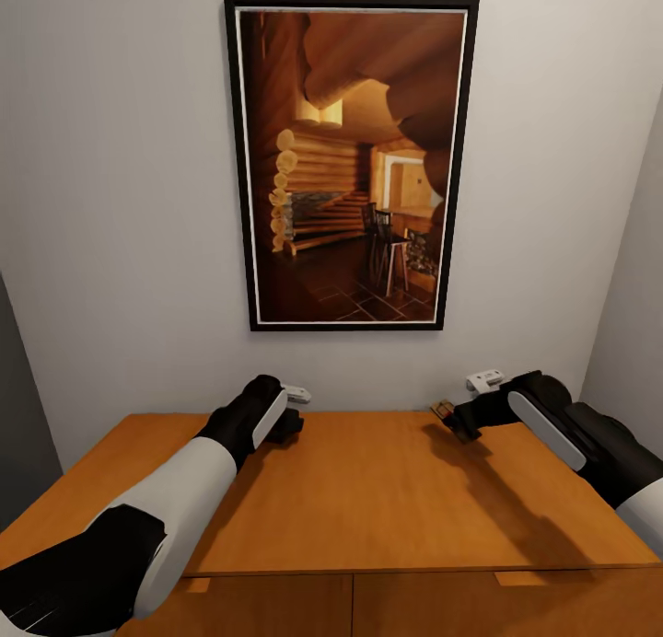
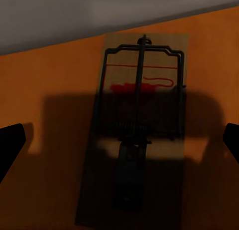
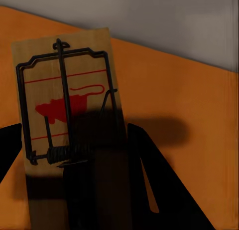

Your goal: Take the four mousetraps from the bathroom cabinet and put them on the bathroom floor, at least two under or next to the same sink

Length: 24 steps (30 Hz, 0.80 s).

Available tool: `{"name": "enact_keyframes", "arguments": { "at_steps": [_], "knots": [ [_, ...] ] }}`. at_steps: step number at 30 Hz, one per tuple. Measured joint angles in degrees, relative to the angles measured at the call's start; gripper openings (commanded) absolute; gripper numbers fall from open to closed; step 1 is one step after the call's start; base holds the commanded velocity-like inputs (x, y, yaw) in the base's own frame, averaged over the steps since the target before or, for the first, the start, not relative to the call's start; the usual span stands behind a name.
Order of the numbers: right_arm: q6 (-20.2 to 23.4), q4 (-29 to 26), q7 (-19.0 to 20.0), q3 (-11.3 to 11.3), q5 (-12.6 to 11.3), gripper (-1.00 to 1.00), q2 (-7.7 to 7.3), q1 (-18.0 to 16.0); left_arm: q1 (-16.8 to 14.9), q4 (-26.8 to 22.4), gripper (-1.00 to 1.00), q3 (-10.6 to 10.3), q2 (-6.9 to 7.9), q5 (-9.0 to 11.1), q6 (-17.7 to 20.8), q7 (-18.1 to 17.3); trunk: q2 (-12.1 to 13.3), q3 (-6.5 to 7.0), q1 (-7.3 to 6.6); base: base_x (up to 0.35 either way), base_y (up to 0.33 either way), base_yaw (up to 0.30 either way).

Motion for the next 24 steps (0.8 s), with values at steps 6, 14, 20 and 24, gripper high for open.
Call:
{"name": "enact_keyframes", "arguments": {
  "at_steps": [6,14,20,24],
  "knots": [
    [0.0,-0.24,1.75,-0.05,-0.33,-1.0,-0.62,0.0,0.0,-0.07,1.0,0.0,0.02,0.0,0.07,0.0,0.0,0.0,0.0,0.0,0.0,0.0],
    [0.0,-0.64,4.73,-1.35,-0.55,-1.0,-0.73,0.0,-0.01,0.14,1.0,0.21,0.28,0.19,0.35,-0.13,0.0,0.01,0.0,0.0,0.0,0.0],
    [0.0,-0.74,6.15,-3.03,-0.55,-1.0,-0.74,0.0,-0.03,-0.43,1.0,0.19,0.43,-0.06,1.92,-0.18,-0.01,0.01,0.0,0.0,0.0,0.0],
    [0.0,-0.73,6.33,-3.26,-0.49,-1.0,-0.75,0.0,-0.04,-0.97,1.0,0.1,0.51,0.15,3.2,-0.25,0.0,0.0,0.0,0.0,0.0,0.0]
  ]
}}
